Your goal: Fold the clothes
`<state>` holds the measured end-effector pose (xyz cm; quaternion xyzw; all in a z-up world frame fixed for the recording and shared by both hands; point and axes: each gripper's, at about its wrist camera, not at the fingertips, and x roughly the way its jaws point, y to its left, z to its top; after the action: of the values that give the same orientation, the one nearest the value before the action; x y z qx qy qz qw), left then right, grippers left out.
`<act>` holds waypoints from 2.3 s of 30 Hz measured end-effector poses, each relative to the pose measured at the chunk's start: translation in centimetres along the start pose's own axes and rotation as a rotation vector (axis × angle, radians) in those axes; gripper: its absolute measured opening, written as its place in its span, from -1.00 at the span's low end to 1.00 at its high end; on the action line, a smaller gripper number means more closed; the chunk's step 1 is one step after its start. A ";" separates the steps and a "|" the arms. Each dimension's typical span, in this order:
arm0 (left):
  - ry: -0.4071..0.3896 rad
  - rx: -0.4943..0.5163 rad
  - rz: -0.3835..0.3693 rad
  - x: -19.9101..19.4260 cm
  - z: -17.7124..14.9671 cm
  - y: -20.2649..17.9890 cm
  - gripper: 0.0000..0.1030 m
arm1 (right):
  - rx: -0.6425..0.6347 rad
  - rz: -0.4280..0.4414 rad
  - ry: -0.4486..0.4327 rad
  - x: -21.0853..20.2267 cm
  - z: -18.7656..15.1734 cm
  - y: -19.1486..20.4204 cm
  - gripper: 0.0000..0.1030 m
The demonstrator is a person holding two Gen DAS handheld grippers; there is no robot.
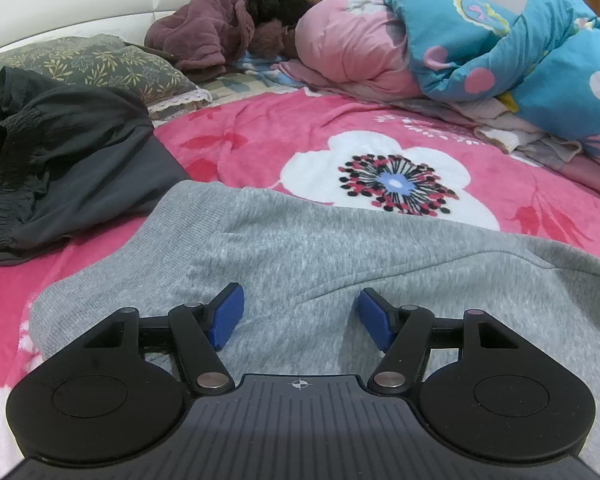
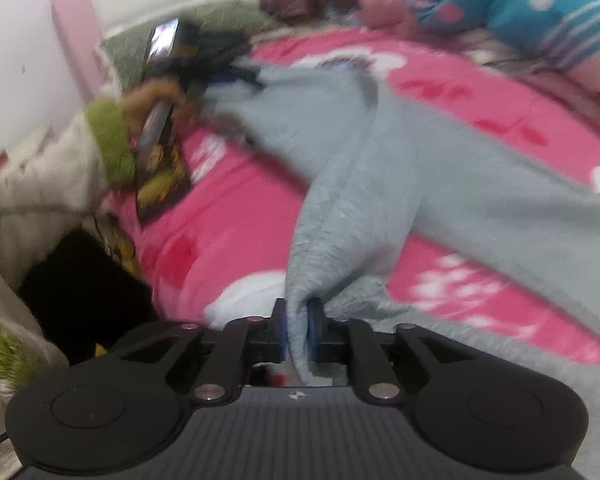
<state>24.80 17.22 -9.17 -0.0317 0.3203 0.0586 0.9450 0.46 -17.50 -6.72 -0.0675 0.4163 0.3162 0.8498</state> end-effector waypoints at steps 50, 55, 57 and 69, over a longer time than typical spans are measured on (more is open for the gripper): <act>-0.001 0.019 -0.005 0.1 -0.2 0.1 0.26 | 1.237 -0.727 -0.695 -19.9 -13.9 -24.5 -0.93; 0.000 0.019 -0.005 0.1 -0.2 0.1 0.26 | 1.326 -0.777 -0.615 -19.1 -16.7 -25.1 -0.93; -0.002 0.017 -0.008 0.1 -0.3 0.1 0.26 | 1.350 -0.782 -0.591 -18.4 -17.4 -25.3 -0.93; 0.000 0.020 -0.017 0.0 -0.3 0.2 0.26 | 1.159 -0.953 -0.489 -19.0 -14.1 -24.8 -0.60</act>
<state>24.59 17.40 -9.45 -0.0249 0.3207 0.0472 0.9457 -2.83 -51.58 -5.25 0.2865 0.2424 -0.3438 0.8608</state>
